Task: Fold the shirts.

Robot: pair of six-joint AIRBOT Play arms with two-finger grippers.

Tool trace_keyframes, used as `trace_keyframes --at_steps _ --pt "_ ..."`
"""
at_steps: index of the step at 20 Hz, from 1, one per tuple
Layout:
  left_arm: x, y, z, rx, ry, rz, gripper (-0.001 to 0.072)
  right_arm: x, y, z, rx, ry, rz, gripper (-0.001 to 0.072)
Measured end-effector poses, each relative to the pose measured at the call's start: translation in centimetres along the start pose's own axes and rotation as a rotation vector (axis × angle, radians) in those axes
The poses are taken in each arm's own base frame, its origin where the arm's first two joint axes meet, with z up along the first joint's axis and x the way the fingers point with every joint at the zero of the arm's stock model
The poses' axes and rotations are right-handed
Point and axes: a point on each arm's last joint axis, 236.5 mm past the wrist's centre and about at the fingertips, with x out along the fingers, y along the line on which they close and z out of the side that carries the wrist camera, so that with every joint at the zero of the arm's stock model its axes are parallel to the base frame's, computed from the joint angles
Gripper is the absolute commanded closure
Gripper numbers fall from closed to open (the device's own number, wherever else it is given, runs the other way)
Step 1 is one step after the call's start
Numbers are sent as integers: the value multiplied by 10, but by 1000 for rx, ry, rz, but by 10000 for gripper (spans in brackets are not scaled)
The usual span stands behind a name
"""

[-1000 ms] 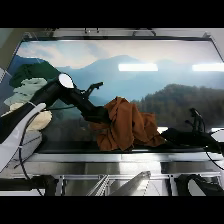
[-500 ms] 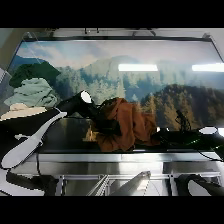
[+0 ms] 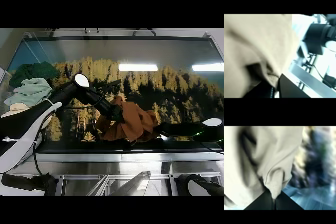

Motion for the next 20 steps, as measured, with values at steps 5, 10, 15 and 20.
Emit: trace_keyframes --at_steps 5,10,15,20 --pt "-72 -55 10 63 -137 -111 690 -87 93 63 -278 -196 55 691" --pt "-176 -135 5 186 -394 -268 689 -251 208 100 -628 -690 -106 690" --pt "-185 -136 -31 167 -429 -225 690 -289 254 78 -703 -803 -126 690" --pt "-137 -68 -51 -23 -378 -159 556 -228 197 85 -507 -600 -29 689"
